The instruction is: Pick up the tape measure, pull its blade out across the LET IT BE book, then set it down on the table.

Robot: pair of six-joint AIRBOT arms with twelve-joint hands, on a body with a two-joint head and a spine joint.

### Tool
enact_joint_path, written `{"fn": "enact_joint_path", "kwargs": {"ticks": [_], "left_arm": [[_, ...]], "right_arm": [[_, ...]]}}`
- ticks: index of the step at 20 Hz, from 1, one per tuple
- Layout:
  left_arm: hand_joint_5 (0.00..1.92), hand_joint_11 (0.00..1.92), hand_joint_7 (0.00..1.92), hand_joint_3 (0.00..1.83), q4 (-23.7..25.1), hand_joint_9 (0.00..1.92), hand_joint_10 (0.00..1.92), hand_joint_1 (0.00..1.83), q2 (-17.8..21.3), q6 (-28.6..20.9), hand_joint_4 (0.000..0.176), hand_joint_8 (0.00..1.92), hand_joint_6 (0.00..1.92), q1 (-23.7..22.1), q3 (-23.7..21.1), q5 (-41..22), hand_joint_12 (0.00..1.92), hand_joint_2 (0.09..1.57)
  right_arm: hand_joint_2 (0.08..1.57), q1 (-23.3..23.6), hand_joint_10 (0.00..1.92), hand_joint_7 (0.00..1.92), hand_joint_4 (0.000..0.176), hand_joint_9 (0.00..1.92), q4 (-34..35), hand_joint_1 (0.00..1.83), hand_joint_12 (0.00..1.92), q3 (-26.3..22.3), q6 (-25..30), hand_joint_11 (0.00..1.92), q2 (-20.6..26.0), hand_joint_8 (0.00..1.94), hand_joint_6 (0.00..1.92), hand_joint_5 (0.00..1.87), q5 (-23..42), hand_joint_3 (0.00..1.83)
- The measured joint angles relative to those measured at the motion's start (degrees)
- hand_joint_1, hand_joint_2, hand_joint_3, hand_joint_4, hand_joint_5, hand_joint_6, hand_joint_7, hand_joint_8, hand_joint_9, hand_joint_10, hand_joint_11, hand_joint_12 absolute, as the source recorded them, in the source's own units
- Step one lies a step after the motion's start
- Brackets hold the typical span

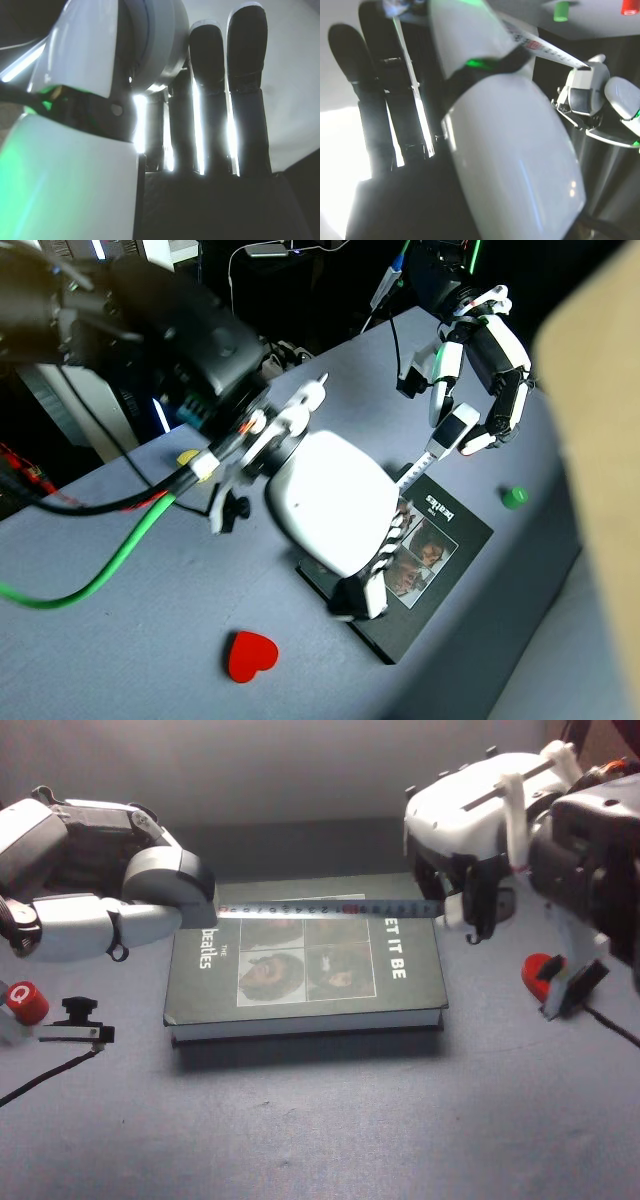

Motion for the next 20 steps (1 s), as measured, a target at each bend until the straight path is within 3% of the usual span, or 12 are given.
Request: {"fn": "enact_joint_path", "kwargs": {"ticks": [3,5,7,16,19,20], "left_arm": [[0.83,0.88,1.05,0.0,-0.37,0.93,1.29,1.38,0.0,0.0,0.0,0.96,0.89,0.0,0.0,-0.02,1.22,1.12],[0.75,0.89,0.96,0.0,-0.35,0.86,1.36,1.37,0.0,-0.02,0.0,1.08,1.01,0.0,0.0,-0.11,1.22,1.16],[0.76,0.9,0.97,0.0,-0.33,0.87,1.35,1.37,0.0,-0.02,0.0,1.06,1.01,0.0,0.0,-0.2,1.22,1.15],[0.8,0.92,1.01,0.0,-0.79,0.97,1.26,1.38,0.0,0.02,0.0,0.98,0.95,-0.42,0.0,-0.39,1.18,1.12],[0.8,0.92,0.97,0.0,-0.92,0.93,1.29,1.37,0.0,0.02,0.0,1.03,0.98,-0.42,0.0,-0.42,1.17,1.14],[0.8,0.91,0.97,0.0,-0.92,0.91,1.3,1.37,0.0,0.02,0.0,1.03,0.99,-0.42,0.0,-0.44,1.17,1.14]], "right_arm": [[1.11,0.0,0.29,1.08,0.008,1.12,0.07,1.22,1.11,-0.02,-0.68,0.78,1.55,0.83,1.07,0.92,-1.11,0.0],[1.11,0.0,0.29,1.09,0.006,1.13,0.04,1.22,1.11,-0.02,-1.03,0.78,2.38,0.82,1.08,0.92,-1.92,0.0],[1.11,0.0,0.27,1.1,0.0,1.13,0.04,1.22,1.11,-0.02,-1.33,0.77,3.28,0.81,1.06,0.92,-2.84,0.0],[1.11,-0.02,0.26,1.09,0.012,1.13,-0.26,1.22,1.1,0.85,-2.45,0.76,6.71,0.81,1.06,0.93,-6.84,0.0],[1.11,-0.11,0.24,1.08,0.002,1.13,-0.33,1.22,1.11,1.81,-2.93,0.75,7.61,0.83,1.07,0.91,-8.52,0.0],[1.11,-0.11,0.23,1.08,0.006,1.13,-0.35,1.22,1.11,1.95,-3.39,0.75,7.91,0.84,1.07,0.92,-8.87,0.0]]}}
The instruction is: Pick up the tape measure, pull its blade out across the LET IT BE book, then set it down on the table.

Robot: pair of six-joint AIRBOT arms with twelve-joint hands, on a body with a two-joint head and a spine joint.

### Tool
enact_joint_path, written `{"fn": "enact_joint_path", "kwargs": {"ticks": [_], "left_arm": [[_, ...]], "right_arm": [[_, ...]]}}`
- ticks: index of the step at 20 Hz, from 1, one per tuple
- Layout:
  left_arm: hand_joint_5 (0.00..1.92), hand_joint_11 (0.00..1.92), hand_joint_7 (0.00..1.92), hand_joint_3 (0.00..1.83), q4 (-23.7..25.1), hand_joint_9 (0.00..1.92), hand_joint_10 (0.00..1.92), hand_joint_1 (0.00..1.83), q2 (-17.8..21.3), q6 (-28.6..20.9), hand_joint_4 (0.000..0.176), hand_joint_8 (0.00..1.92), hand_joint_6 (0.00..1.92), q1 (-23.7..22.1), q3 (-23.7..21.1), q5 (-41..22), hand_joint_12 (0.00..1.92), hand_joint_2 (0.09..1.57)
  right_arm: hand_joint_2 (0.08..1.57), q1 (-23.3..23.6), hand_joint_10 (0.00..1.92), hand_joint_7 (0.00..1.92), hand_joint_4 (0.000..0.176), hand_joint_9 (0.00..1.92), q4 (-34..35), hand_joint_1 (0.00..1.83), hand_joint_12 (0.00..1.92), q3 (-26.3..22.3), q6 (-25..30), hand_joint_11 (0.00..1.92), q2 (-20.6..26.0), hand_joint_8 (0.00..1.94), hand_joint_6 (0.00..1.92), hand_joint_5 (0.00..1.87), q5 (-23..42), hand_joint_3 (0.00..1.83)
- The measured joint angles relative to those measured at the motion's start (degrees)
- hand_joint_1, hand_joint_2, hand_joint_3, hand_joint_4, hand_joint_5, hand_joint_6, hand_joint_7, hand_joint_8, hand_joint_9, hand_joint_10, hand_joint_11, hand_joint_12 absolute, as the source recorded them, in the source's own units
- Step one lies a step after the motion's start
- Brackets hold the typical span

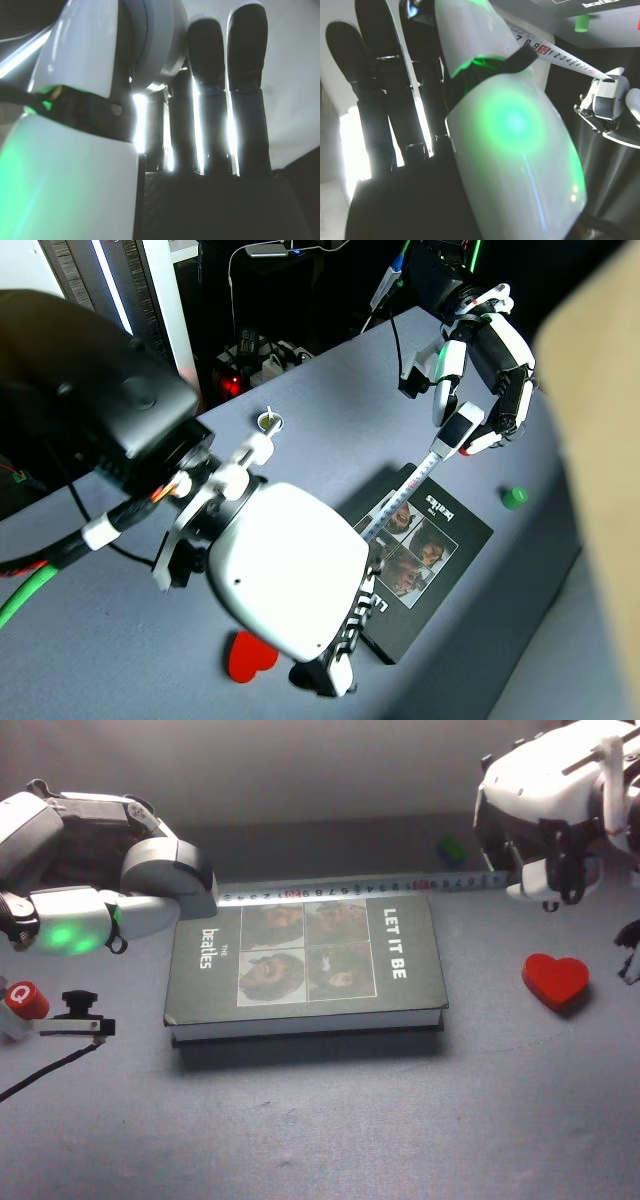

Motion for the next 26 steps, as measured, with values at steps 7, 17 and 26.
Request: {"fn": "enact_joint_path", "kwargs": {"ticks": [7,17,26], "left_arm": [[0.83,0.9,0.97,0.0,-0.07,0.9,1.31,1.37,0.0,0.02,0.0,1.04,0.96,0.15,0.0,-0.55,1.17,1.14],[0.84,0.89,0.94,0.0,-0.2,0.89,1.32,1.37,0.0,0.02,0.0,1.1,0.92,0.37,0.0,-0.87,1.18,1.14],[0.8,0.9,0.96,0.0,-0.26,0.86,1.36,1.37,0.0,0.0,0.0,1.09,0.93,0.35,0.0,-0.9,1.19,1.15]], "right_arm": [[1.11,0.0,0.22,1.1,0.0,1.14,-0.9,1.22,1.12,2.29,-0.7,0.76,2.01,0.82,1.06,0.92,-3.48,0.0],[1.11,-0.46,0.21,1.09,0.013,1.14,-3.39,1.22,1.11,6.69,-0.72,0.74,3.98,0.81,1.06,0.94,-7.43,0.0],[1.11,-0.46,0.17,1.1,0.0,1.15,-4.7,1.22,1.12,8.35,-0.68,0.74,4.81,0.8,1.06,0.92,-9.44,0.0]]}}
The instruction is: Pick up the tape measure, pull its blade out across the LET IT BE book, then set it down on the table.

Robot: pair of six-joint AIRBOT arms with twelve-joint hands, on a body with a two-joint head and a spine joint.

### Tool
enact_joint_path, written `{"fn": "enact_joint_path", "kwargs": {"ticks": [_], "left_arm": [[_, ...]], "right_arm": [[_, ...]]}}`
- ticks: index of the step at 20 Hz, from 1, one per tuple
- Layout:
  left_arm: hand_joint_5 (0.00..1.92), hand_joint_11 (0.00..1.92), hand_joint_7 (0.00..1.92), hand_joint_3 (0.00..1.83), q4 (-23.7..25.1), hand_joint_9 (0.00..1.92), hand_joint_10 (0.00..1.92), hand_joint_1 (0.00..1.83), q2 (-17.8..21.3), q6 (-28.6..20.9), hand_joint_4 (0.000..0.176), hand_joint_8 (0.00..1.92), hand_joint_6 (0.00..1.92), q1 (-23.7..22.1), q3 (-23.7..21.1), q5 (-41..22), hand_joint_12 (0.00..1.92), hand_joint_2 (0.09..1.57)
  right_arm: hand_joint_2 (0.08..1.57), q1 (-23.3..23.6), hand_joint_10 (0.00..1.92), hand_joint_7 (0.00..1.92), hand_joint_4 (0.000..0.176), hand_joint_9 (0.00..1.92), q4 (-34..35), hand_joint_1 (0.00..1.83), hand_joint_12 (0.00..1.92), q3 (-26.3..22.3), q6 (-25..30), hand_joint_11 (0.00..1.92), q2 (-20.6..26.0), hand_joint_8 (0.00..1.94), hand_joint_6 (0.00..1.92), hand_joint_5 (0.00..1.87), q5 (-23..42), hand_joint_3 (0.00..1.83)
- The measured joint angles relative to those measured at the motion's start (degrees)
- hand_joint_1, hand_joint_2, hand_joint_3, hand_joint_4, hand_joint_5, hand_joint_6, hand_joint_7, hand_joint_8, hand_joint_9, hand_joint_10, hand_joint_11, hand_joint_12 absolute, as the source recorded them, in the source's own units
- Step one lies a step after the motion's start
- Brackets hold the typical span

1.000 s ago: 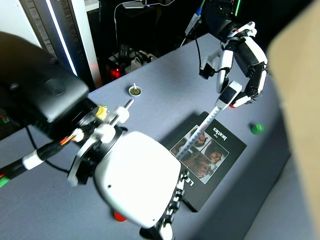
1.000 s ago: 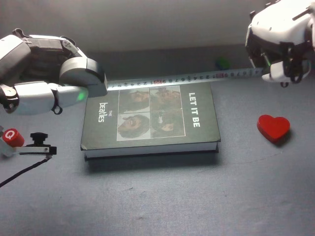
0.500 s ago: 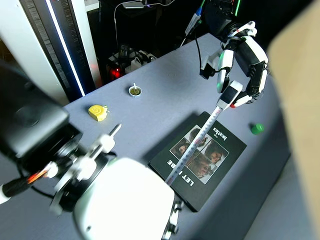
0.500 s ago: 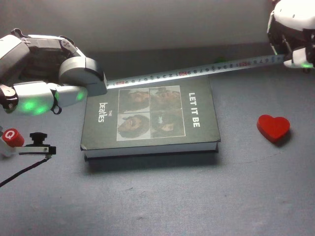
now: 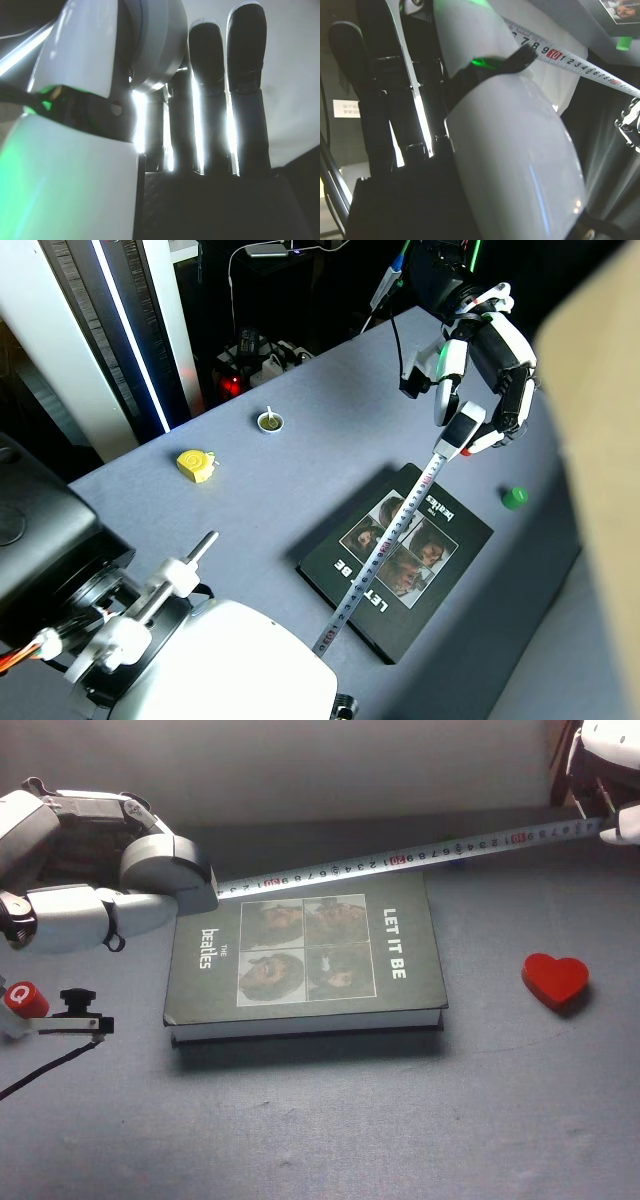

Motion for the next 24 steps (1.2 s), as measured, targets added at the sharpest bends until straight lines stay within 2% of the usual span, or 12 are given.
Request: {"fn": "enact_joint_path", "kwargs": {"ticks": [2,6,7,9,10,11,12,13,16,18,21,24], "left_arm": [[0.81,0.9,0.96,0.0,-0.2,0.86,1.37,1.37,0.0,0.02,0.0,1.09,0.93,-0.17,0.0,0.0,1.19,1.15],[0.81,0.89,0.96,0.0,-0.2,0.87,1.35,1.37,0.0,0.07,0.0,1.09,0.94,-0.24,0.0,0.04,1.19,1.15],[0.81,0.89,0.96,0.0,-0.22,0.87,1.35,1.37,0.0,0.09,0.0,1.08,0.94,-0.24,0.0,0.04,1.19,1.15],[0.79,0.89,0.95,0.0,-0.35,0.88,1.34,1.37,0.0,0.35,0.0,1.08,0.97,-0.22,0.0,0.07,1.19,1.15],[0.81,0.91,0.97,0.0,-0.55,0.9,1.31,1.37,0.0,0.44,0.0,1.05,0.96,-0.22,0.0,0.04,1.18,1.14],[0.79,0.91,0.96,0.0,-0.63,0.89,1.32,1.37,0.0,0.46,0.0,1.07,0.97,-0.22,0.0,0.07,1.18,1.14],[0.78,0.91,0.94,0.0,-0.63,0.89,1.32,1.37,0.0,0.5,0.0,1.09,1.0,-0.22,0.0,0.04,1.17,1.15],[0.76,0.91,0.94,0.0,-0.83,0.88,1.33,1.37,0.02,0.7,0.0,1.1,1.01,-0.22,0.0,0.09,1.17,1.16],[0.77,0.88,1.0,0.0,-0.72,0.94,1.29,1.38,0.02,0.68,0.0,1.02,0.97,0.09,0.0,-0.17,1.17,1.13],[0.8,0.88,1.01,0.0,0.31,0.96,1.27,1.38,0.02,0.63,0.0,1.0,0.94,1.01,0.04,-0.22,1.18,1.13],[0.75,0.88,0.95,0.0,1.16,0.87,1.34,1.37,0.02,0.48,0.0,1.09,1.03,2.38,0.79,0.09,1.19,1.16],[0.75,0.89,0.95,0.0,-3.72,0.86,1.36,1.37,0.02,0.44,0.0,1.09,1.02,2.47,1.31,0.0,1.19,1.16]], "right_arm": [[1.11,0.0,0.17,1.1,0.008,1.15,-0.02,1.22,1.12,0.0,0.02,0.75,0.0,0.8,1.06,0.93,0.02,0.0],[1.11,0.0,0.16,1.1,0.0,1.16,-0.02,1.22,1.11,-0.2,0.0,0.75,0.0,0.81,1.08,0.9,0.17,0.0],[1.1,0.0,0.97,1.13,0.0,0.95,-0.02,1.34,1.13,-0.35,0.0,0.75,0.0,0.71,1.05,0.91,0.37,0.0],[1.12,0.13,0.5,1.08,0.0,0.97,-0.15,1.22,1.13,-0.96,0.0,0.74,0.11,0.83,1.12,0.88,0.72,0.0],[1.18,0.17,0.31,0.96,0.001,0.9,-0.37,1.06,1.06,-1.22,0.0,0.61,0.17,0.4,1.19,0.84,0.92,0.0],[1.16,0.17,0.16,0.84,0.0,0.78,-0.52,0.89,0.98,-1.38,-0.02,0.45,0.17,0.15,0.5,0.67,1.14,0.0],[1.1,0.17,0.05,0.69,0.0,0.64,-0.42,0.78,0.92,-1.38,-0.09,0.32,0.17,0.04,0.16,0.57,1.55,0.0],[1.04,0.17,0.01,0.54,0.0,0.52,-0.44,0.68,0.87,-1.49,-0.11,0.22,0.31,0.01,0.04,0.49,2.01,0.0],[0.97,0.17,0.0,0.24,0.0,0.21,-0.85,0.5,0.75,-1.86,-0.44,0.01,0.52,0.0,0.0,0.23,2.89,0.0],[0.99,0.17,0.0,0.09,0.0,0.06,-0.83,0.37,0.49,-2.1,-0.46,0.0,0.5,0.0,0.0,0.07,2.82,0.0],[1.02,-0.07,0.0,0.0,0.0,0.0,-0.98,0.26,0.28,-2.99,-0.55,0.0,0.55,0.0,0.0,0.01,3.23,0.0],[1.02,-0.48,0.0,0.0,0.0,0.0,-0.9,0.17,0.23,-5.95,-0.76,0.0,1.25,0.0,0.0,0.0,3.34,0.0]]}}
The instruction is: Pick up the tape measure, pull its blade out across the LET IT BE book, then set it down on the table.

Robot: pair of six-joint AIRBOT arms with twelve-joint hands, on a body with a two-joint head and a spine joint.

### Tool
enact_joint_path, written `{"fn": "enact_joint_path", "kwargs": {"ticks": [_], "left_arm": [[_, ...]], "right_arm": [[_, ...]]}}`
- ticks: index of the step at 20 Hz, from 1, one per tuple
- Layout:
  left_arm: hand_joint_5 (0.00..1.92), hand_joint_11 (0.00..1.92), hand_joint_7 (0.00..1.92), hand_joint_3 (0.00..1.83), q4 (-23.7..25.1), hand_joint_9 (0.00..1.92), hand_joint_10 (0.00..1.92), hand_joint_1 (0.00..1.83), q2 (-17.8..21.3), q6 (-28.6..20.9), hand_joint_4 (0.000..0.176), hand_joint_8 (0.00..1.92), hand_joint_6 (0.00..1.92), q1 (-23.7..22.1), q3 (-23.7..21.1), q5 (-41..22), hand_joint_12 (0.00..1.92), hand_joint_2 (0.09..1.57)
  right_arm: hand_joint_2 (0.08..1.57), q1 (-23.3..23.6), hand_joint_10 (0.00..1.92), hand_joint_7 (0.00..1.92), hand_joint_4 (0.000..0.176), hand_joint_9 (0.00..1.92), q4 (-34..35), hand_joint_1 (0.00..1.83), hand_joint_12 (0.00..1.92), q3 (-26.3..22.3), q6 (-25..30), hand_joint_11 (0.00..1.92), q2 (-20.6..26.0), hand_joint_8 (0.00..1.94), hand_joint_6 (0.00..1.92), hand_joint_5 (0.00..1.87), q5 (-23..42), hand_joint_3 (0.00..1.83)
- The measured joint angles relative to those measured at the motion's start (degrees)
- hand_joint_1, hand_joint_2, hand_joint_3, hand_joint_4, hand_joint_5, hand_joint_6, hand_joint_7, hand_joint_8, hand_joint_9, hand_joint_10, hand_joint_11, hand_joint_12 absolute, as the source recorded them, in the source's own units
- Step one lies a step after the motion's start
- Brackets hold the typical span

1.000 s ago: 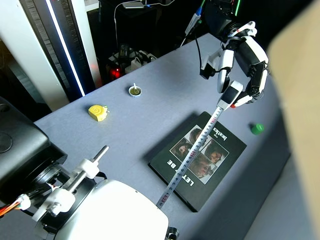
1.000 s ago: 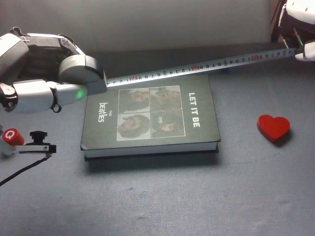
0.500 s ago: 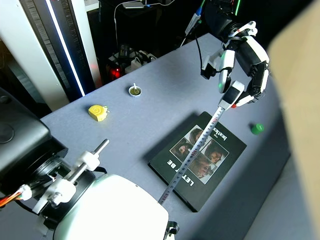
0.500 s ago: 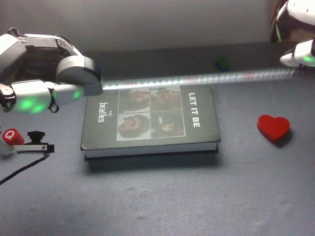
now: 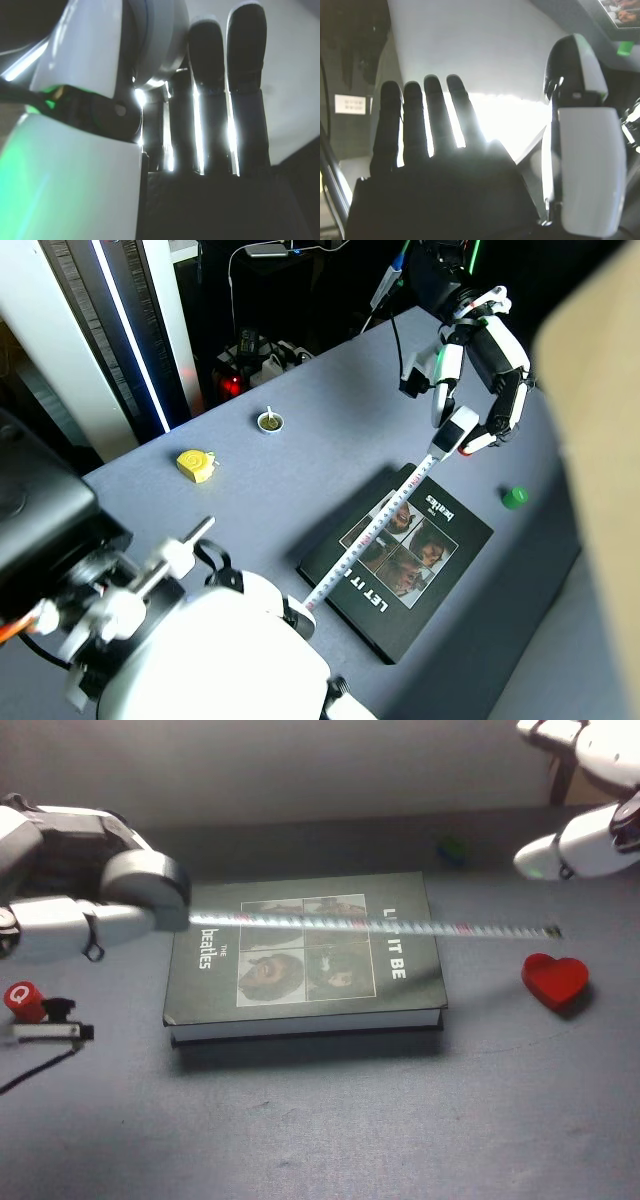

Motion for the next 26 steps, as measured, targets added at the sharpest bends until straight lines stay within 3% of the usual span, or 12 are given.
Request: {"fn": "enact_joint_path", "kwargs": {"ticks": [3,8,10,14,16,20,22,24,26], "left_arm": [[0.76,0.89,0.95,0.0,-3.54,0.86,1.37,1.37,0.0,-1.38,0.0,1.09,1.01,2.21,1.09,-1.25,1.2,1.16],[0.82,0.88,1.01,0.0,-7.23,0.96,1.29,1.38,-0.42,-5.25,0.0,0.99,0.91,6.47,2.56,-2.27,1.18,1.12],[0.76,0.88,0.94,0.0,-7.69,0.88,1.35,1.37,-1.11,-6.62,0.0,1.1,1.02,7.76,3.65,-2.36,1.17,1.16],[0.76,0.89,0.93,0.0,-11.04,0.87,1.35,1.37,-2.56,-9.73,0.0,1.1,1.03,10.01,5.42,-5.92,1.18,1.16],[0.76,0.89,0.93,0.0,-10.91,0.87,1.35,1.37,-3.06,-10.34,0.0,1.1,1.03,10.97,5.97,-5.86,1.18,1.16],[0.85,0.92,0.97,0.0,-8.68,0.9,1.31,1.37,-4.81,-19.17,0.0,1.06,0.91,16.26,7.19,-8.52,1.18,1.14],[0.87,0.9,0.96,0.0,-3.63,0.88,1.33,1.37,-5.01,-22.8,0.0,1.07,0.9,17.73,7.43,-9.62,1.17,1.14],[0.8,0.9,0.94,0.0,0.66,0.86,1.36,1.37,-5.01,-24.52,0.0,1.1,0.96,17.75,7.41,-11.17,1.19,1.15],[0.77,0.9,0.93,0.0,0.55,0.85,1.38,1.37,-5.42,-26.64,0.0,1.11,0.99,16.22,7.41,-13.49,1.19,1.16]], "right_arm": [[1.01,-0.2,0.0,0.0,0.0,0.0,0.07,0.0,0.22,-3.08,1.14,0.0,0.37,0.0,0.0,0.0,0.24,0.0],[1.0,-0.33,0.0,0.0,0.0,0.0,0.04,0.0,0.24,-8.33,3.34,0.0,0.52,0.0,0.0,0.0,1.16,0.0],[1.01,-0.85,0.0,0.0,0.0,0.0,0.17,0.0,0.31,-9.55,4.13,0.0,0.39,0.0,0.0,0.0,2.27,0.0],[1.02,-1.68,0.01,0.03,0.0,0.03,-1.77,0.0,0.41,-12.5,9.35,0.0,-0.42,0.01,0.0,0.01,5.05,0.0],[1.02,-2.84,0.01,0.03,0.0,0.04,-4.72,0.0,0.41,-13.09,11.72,0.0,-0.85,0.01,0.0,0.01,6.21,0.0],[1.02,-3.82,0.01,0.08,0.0,0.07,-4.9,0.0,0.48,-13.84,14.32,0.0,-2.14,0.01,0.01,0.04,7.04,0.0],[1.02,-4.37,0.01,0.08,0.0,0.07,-4.9,0.0,0.46,-13.97,14.47,0.0,-2.6,0.01,0.0,0.04,7.1,0.0],[1.02,-5.03,0.0,0.08,0.0,0.06,-5.05,0.0,0.41,-14.05,14.53,0.0,-3.17,0.0,0.0,0.04,6.99,0.0],[1.02,-5.25,0.0,0.08,0.0,0.06,-5.01,0.0,0.44,-14.05,14.58,0.0,-3.26,0.0,0.0,0.04,6.69,0.0]]}}
